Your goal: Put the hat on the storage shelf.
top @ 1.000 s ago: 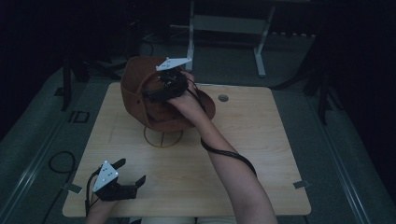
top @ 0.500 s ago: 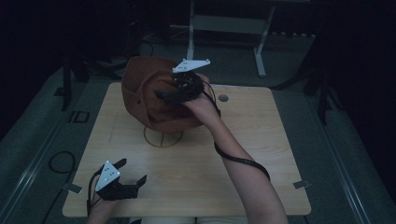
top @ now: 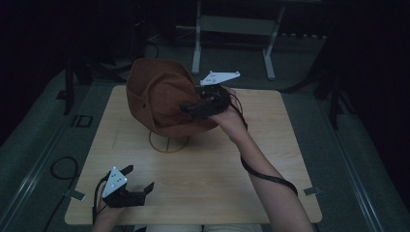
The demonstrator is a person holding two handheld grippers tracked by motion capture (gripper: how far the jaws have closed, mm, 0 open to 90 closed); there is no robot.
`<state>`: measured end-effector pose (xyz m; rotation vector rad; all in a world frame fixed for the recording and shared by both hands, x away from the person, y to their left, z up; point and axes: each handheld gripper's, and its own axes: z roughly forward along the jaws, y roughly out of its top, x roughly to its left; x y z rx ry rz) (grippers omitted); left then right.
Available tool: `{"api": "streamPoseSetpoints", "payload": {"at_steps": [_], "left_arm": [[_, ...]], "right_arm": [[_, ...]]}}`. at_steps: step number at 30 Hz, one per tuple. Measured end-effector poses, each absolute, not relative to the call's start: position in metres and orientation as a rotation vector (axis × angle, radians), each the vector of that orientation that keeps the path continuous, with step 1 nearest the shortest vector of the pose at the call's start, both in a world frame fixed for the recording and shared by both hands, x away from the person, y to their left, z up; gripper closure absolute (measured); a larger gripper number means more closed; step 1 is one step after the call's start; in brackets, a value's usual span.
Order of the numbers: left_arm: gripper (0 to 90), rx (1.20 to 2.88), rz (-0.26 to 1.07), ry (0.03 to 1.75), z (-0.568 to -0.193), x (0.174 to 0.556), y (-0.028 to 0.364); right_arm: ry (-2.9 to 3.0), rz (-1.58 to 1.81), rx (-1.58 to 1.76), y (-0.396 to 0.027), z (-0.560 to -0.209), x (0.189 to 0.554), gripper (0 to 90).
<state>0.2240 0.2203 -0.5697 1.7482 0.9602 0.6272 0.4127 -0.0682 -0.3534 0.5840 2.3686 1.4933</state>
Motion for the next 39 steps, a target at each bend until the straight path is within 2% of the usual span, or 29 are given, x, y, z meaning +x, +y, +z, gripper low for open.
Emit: {"api": "streamPoseSetpoints", "payload": {"at_steps": [14, 32, 39], "left_arm": [[2.3, 1.743, 0.617, 0.975, -0.571, 0.226, 0.220], [2.3, 1.756, 0.622, 0.976, -0.572, 0.226, 0.219], [2.3, 1.760, 0.621, 0.978, -0.572, 0.226, 0.218]], "right_arm": [[2.326, 1.550, 0.639, -0.128, -0.378, 0.389, 13.9], [2.286, 1.497, 0.707, -0.199, -0.442, 0.353, 13.8], [2.298, 1.476, 0.780, -0.225, -0.479, 0.339, 13.7]]}}
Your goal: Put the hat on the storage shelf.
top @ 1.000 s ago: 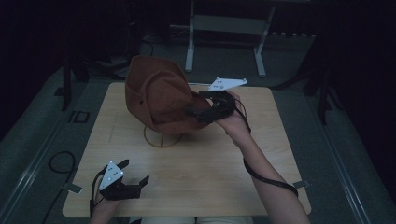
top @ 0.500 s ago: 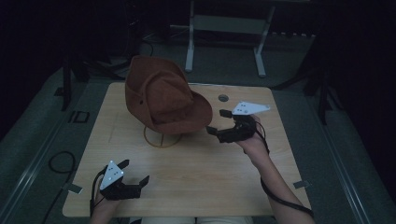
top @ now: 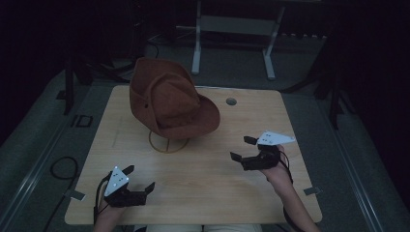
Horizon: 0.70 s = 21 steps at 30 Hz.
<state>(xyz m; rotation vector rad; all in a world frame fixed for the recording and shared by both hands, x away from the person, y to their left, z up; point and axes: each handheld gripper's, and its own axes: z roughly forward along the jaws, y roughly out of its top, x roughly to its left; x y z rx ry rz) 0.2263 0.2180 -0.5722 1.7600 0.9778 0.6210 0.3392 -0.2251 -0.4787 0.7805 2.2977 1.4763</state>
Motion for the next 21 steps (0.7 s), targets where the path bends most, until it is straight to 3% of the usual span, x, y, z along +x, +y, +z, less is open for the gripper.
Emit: {"api": "streamPoseSetpoints", "payload": {"at_steps": [12, 21], "left_arm": [[2.2, 1.755, 0.640, 0.999, -0.572, 0.227, 0.219], [2.2, 1.756, 0.653, 1.001, -0.572, 0.226, 0.219]], "right_arm": [[2.299, 1.392, 0.851, -0.258, -0.535, 0.318, 13.5], [2.248, 1.359, 0.941, -0.286, -0.553, 0.305, 13.3]]}}
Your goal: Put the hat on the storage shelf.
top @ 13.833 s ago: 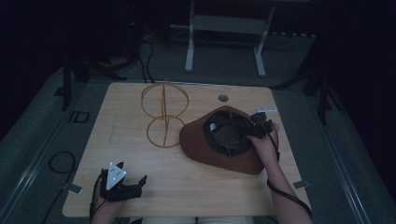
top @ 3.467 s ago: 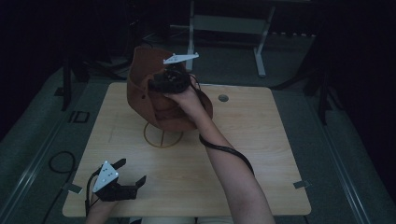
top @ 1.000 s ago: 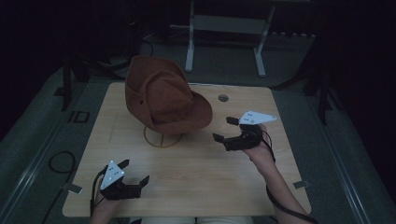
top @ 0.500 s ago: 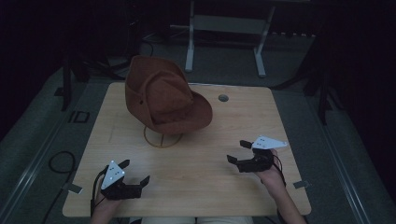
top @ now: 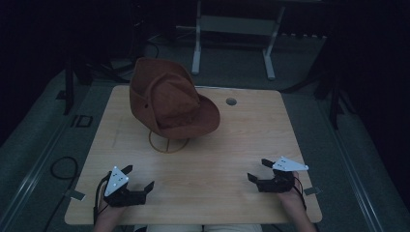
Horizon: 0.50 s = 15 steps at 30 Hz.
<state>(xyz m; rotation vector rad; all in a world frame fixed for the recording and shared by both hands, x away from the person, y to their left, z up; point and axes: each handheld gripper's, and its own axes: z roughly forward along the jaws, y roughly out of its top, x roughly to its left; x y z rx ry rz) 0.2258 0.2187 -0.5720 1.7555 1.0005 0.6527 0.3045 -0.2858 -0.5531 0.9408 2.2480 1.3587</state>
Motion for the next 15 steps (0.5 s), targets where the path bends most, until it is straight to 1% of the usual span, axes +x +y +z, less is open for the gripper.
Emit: {"api": "streamPoseSetpoints", "payload": {"at_steps": [9, 15], "left_arm": [[2.2, 1.751, 0.670, 1.015, -0.573, 0.226, 0.220], [2.2, 1.737, 0.695, 1.041, -0.573, 0.226, 0.223]], "right_arm": [[2.097, 1.278, 1.082, -0.320, -0.562, 0.297, 13.3], [2.046, 1.230, 1.140, -0.333, -0.565, 0.296, 13.3]]}}
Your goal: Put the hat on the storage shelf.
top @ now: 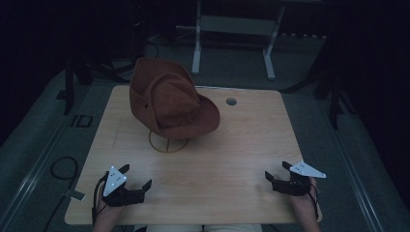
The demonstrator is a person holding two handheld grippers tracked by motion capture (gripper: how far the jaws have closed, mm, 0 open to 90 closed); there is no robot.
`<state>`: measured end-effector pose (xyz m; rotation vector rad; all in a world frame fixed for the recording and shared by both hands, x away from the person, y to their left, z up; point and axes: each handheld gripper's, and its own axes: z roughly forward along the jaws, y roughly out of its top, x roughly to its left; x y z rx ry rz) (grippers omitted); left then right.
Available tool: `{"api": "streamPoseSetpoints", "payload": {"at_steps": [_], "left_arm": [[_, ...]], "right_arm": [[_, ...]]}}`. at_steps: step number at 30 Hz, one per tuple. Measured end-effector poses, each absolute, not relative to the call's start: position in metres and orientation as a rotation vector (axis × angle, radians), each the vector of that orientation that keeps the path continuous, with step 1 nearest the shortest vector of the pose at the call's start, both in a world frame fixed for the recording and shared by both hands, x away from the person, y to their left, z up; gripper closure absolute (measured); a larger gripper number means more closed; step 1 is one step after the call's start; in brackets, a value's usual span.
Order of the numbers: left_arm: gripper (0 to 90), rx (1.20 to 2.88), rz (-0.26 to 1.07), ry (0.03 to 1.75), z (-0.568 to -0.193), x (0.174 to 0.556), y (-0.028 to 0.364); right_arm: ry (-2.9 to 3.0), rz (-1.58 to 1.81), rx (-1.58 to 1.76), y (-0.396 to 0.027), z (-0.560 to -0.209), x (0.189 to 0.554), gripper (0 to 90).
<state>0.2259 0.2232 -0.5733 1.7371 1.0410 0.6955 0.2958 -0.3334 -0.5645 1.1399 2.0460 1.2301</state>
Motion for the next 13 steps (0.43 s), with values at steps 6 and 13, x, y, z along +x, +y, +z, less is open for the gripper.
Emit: {"api": "streamPoseSetpoints", "payload": {"at_steps": [6, 13], "left_arm": [[2.3, 1.740, 0.711, 1.059, -0.5752, 0.2257, 0.2249], [2.3, 1.735, 0.707, 1.070, -0.5761, 0.2256, 0.2255]], "right_arm": [[2.048, 1.179, 1.123, -0.3303, -0.5674, 0.2965, 13.4], [2.062, 1.163, 1.112, -0.3291, -0.5687, 0.2973, 13.3]]}}
